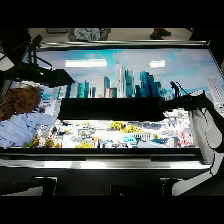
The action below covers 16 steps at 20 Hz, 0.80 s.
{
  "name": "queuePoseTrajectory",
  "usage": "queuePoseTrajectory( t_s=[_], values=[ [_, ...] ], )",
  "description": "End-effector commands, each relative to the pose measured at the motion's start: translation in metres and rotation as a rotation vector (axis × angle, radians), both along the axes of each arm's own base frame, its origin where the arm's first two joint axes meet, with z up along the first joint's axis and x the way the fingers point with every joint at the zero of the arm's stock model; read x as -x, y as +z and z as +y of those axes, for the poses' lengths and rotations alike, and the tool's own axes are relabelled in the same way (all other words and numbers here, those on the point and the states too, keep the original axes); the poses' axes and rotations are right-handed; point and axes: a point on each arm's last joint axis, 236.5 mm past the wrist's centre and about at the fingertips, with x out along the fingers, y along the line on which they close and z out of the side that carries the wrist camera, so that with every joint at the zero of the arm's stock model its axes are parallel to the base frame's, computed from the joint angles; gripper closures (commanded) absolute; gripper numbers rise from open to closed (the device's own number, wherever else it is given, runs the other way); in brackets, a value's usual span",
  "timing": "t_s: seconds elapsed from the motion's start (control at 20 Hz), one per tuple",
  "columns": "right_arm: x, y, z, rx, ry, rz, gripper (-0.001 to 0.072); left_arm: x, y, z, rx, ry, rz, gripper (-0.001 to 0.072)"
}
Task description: Fold the shirts.
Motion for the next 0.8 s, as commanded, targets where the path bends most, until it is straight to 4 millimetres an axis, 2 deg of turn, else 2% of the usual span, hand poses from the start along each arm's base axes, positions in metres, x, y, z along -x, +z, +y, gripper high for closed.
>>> queuePoseTrajectory(
  t_s=[0.0, 0.1, 0.15, 0.3, 0.35, 0.5, 0.75],
  values=[
    [-0.011, 0.046, 0.002, 0.038, -0.016, -0.111, 0.0678, 0.006, -0.026, -0.035, -0.003, -0.064, 0.014, 0.0678],
    [-0.004, 0.08, 0.002, 0.06, -0.005, -0.151, 0.0679, 0.01, -0.062, -0.073, 0.012, -0.101, 0.041, 0.0672],
    [0.004, 0.096, 0.003, 0.074, 0.007, -0.16, 0.0679, 0.016, -0.082, -0.099, 0.047, -0.123, 0.078, 0.0673],
    [0.036, 0.136, 0.002, 0.136, 0.054, -0.171, 0.0679, 0.053, -0.129, -0.18, 0.173, -0.214, 0.254, 0.0674],
    [0.046, 0.149, -0.001, 0.176, 0.064, -0.185, 0.0679, 0.058, -0.14, -0.201, 0.195, -0.227, 0.264, 0.0673],
    [0.078, 0.182, -0.013, 0.291, 0.066, -0.201, 0.0679, 0.064, -0.163, -0.245, 0.248, -0.209, 0.284, 0.0675],
    [0.137, 0.224, -0.01, 0.371, 0.118, -0.219, 0.0679, 0.093, -0.178, -0.305, 0.335, -0.252, 0.371, 0.0675]
  ],
)
